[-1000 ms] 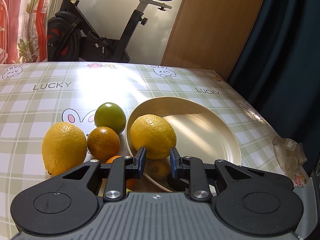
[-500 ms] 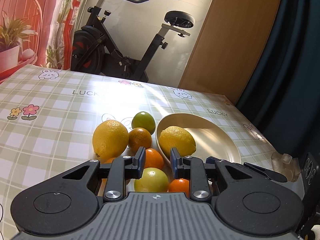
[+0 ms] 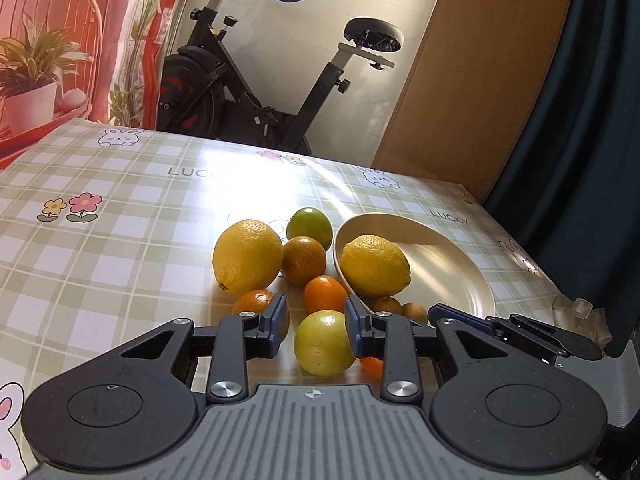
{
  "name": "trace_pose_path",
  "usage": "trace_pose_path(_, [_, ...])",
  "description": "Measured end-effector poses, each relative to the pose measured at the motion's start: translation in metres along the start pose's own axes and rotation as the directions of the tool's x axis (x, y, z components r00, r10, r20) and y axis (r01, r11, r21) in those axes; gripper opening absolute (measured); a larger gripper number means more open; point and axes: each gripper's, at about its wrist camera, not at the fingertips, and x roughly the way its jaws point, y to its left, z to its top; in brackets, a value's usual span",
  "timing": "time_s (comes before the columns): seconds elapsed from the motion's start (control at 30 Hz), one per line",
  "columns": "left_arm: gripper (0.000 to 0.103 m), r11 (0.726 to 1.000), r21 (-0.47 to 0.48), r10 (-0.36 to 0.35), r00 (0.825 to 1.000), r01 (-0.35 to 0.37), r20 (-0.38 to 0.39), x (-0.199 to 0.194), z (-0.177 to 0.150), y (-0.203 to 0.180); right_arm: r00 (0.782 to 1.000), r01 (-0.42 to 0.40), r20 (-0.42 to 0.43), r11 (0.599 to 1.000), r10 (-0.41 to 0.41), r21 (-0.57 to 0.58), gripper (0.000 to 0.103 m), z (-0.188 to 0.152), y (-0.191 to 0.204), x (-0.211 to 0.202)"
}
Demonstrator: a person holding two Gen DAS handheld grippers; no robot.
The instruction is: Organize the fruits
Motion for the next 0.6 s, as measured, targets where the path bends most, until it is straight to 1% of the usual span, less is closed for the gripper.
trace_pose_path(0.03, [0.043, 1.000, -0.006, -0.002, 1.000, 0.002, 0.006, -0.002, 0.000, 0.002, 1.000, -0.004, 0.000, 1.000, 0.004, -0.008, 0.035, 0.001, 0.003, 0.000])
trace_pose_path(0.07, [0.044, 1.000, -0.010, -0.003, 1.000, 0.003, 0.012, -0.004, 0.000, 0.004, 1.000, -0.014, -0.001, 1.000, 0.014, -0.020, 0.035, 0.001, 0.007, -0.001])
trace_pose_path(0.27, [0.044, 1.000, -0.025, 0.016, 0.999, -0.015, 0.030, -0.012, -0.001, 0.011, 0.998, -0.054, -0.031, 0.996, 0.052, -0.066, 0.035, 0.003, 0.025, 0.004])
trace_pose_path(0.4, [0.044, 0.998, -0.036, 0.057, 0.998, -0.056, 0.024, -0.013, -0.001, 0.014, 0.997, -0.062, -0.055, 0.996, 0.059, -0.061, 0.035, 0.005, 0.029, 0.008])
trace_pose_path(0.6, [0.044, 0.994, -0.060, 0.089, 0.995, -0.086, 0.035, -0.018, 0.000, 0.022, 0.991, -0.061, -0.121, 0.997, 0.054, -0.056, 0.042, 0.018, 0.033, 0.016])
